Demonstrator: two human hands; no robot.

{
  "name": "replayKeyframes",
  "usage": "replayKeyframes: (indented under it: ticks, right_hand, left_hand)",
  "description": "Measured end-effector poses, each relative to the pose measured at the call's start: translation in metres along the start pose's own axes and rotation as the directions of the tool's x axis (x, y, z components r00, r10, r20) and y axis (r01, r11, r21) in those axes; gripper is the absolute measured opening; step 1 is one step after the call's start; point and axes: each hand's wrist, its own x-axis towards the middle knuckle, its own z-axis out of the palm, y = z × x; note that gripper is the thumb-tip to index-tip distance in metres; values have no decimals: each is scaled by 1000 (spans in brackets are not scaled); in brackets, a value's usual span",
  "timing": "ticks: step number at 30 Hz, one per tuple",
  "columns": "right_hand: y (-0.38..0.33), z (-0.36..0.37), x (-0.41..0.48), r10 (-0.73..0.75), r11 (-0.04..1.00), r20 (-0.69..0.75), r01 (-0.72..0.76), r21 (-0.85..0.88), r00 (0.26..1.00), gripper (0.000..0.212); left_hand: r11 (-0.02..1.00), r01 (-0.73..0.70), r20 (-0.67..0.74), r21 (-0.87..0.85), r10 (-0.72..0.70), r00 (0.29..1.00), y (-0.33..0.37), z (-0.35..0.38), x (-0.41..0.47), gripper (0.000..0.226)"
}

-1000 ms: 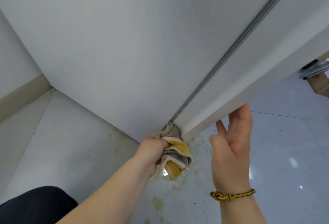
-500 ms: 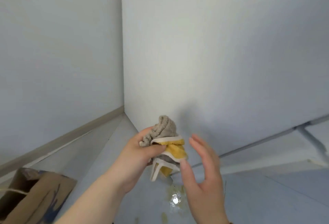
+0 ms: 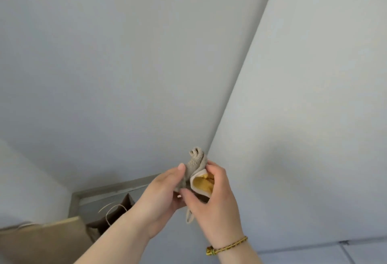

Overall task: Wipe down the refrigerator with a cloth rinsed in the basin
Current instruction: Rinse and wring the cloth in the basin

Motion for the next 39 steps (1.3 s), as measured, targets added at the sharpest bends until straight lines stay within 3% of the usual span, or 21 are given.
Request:
replayKeyframes:
  ticks: [3, 7, 8, 10, 14, 17, 19, 21, 22, 25, 27, 28, 31, 35, 37, 39]
  right_hand:
    - [-14, 1, -3, -68, 998, 44, 67, 17, 997, 43]
    - [-34, -7, -21, -168, 979, 171, 144, 141, 971, 10]
    - [-34, -9, -19, -148, 978, 163, 120, 173, 975, 6]
    - [-42, -20, -38, -189, 960, 250, 124, 252, 950, 12]
    - [-52, -37, -72, -147, 913, 357, -13, 408, 922, 25]
    - [-63, -27, -97, -148, 886, 520, -121, 447, 841, 25]
    - [-73, -13, -124, -168, 870, 637, -192, 455, 752, 28]
    - [-80, -7, -152, -220, 886, 759, -199, 418, 613, 30]
    - [-87, -3, -178, -249, 906, 831, -183, 381, 498, 29]
    - [-92, -3, -224, -338, 928, 908, -69, 365, 248, 10]
    - [-97, -9, -278, -389, 921, 920, 44, 387, 49, 15]
    - [-95, -10, -290, -404, 912, 915, 82, 402, 7, 24]
    - [-94, -32, -372, -418, 874, 894, 199, 444, -161, 36]
    - [-75, -71, -459, -412, 865, 857, 162, 474, -309, 26]
    - [-60, -105, -512, -383, 878, 820, 109, 467, -424, 20]
    - [-47, -123, -542, -360, 879, 787, 100, 466, -501, 15]
  left_hand:
    - [997, -73, -105, 5, 73, 992, 7, 1, -27, 38]
    - [983, -180, -325, -38, 158, 932, -3, 9, -78, 41]
    - [984, -173, -324, -43, 150, 934, -3, 11, -81, 40]
    - [969, -238, -454, -69, 182, 872, -20, 27, -119, 35]
    - [952, -305, -564, -16, 244, 789, -54, 53, -179, 27]
    - [932, -360, -678, -34, 243, 694, -75, 52, -225, 16]
    - [906, -417, -781, -68, 211, 587, -96, 48, -262, 27]
    - [876, -474, -844, -85, 189, 502, -117, 48, -289, 27]
    - [850, -521, -881, -82, 183, 437, -135, 51, -311, 26]
    - [822, -563, -927, -86, 141, 348, -160, 64, -343, 21]
    - [774, -631, -970, -54, 109, 217, -189, 84, -381, 22]
    - [759, -650, -975, -46, 108, 195, -193, 90, -390, 22]
    - [705, -709, -999, 9, 34, 20, -234, 129, -447, 23]
    - [715, -697, -981, 64, -83, -175, -293, 189, -505, 22]
    - [694, -714, -948, 94, -157, -278, -338, 233, -538, 22]
    - [699, -710, -920, 90, -214, -328, -364, 260, -557, 19]
